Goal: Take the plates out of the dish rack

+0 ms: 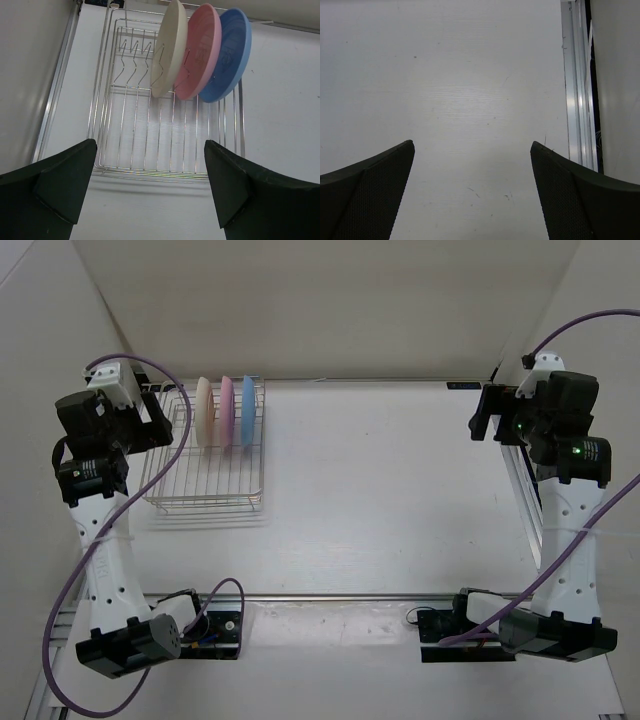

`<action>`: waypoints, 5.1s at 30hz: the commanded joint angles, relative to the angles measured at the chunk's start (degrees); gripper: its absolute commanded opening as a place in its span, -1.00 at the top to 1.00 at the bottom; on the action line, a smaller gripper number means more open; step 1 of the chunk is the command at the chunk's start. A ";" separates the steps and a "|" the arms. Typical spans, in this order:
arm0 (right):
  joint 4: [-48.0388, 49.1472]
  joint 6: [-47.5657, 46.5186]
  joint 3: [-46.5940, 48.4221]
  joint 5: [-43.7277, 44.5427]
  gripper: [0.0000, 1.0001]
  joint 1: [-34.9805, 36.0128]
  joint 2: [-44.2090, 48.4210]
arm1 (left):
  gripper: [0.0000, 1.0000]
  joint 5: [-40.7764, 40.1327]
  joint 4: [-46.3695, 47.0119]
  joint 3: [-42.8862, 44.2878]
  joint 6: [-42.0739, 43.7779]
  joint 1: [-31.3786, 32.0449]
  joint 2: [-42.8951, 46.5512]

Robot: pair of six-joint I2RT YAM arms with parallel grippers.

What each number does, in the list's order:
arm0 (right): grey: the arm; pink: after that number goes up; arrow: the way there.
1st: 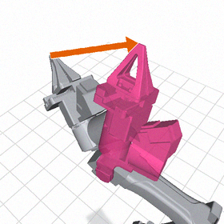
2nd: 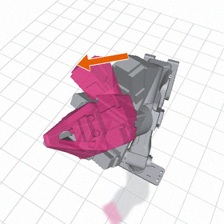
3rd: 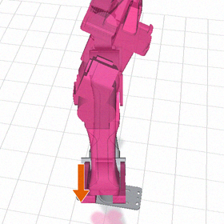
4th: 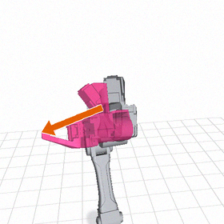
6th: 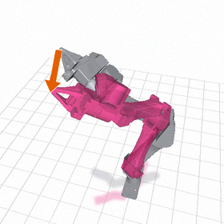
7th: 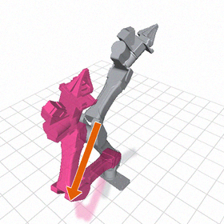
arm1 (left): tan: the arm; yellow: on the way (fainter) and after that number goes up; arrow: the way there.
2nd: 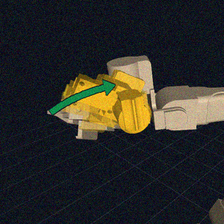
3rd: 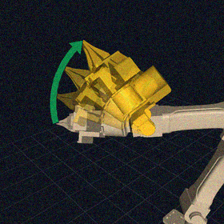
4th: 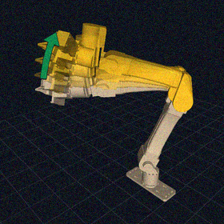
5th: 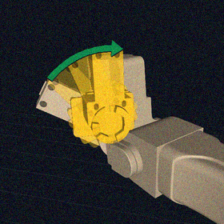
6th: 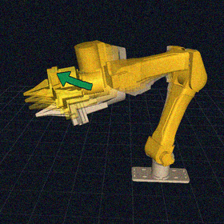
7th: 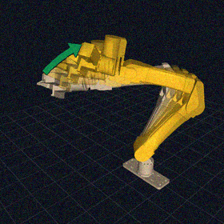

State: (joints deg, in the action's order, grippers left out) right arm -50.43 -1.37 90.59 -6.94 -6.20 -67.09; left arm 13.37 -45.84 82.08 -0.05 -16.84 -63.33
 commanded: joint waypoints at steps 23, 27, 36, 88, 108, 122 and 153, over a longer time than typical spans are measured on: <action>-0.10 -8.21 -14.29 6.41 -1.00 0.13 12.07 | -1.00 16.82 18.24 -1.77 0.05 -4.17 -13.80; -0.63 -8.74 -15.44 8.08 -1.00 0.13 13.12 | -1.00 30.20 18.25 4.29 1.20 -4.69 -23.48; -1.16 -8.21 -17.11 9.92 -1.00 0.66 13.13 | -1.00 50.78 17.72 17.39 -1.17 -5.40 -44.04; 0.43 -8.74 -20.54 14.23 -1.00 0.66 12.07 | 0.79 52.55 19.21 24.17 -7.50 -3.64 -53.14; -1.15 -7.69 -10.45 6.16 -1.00 0.66 0.92 | 0.79 31.78 -9.69 35.80 24.36 3.11 -25.90; -10.30 -11.73 20.68 -13.97 -1.00 8.74 -11.92 | 0.79 -29.41 -24.04 1.97 64.19 56.89 -1.98; 0.68 -11.82 7.32 -6.16 -0.74 25.09 -14.91 | 0.79 -40.35 1.64 2.91 75.12 90.05 -21.13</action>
State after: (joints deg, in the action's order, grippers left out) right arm -53.71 -12.49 97.58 -14.24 19.05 -82.67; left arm -26.15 -46.89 82.61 76.03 72.64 -86.43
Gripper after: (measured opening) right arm 0.881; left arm 0.141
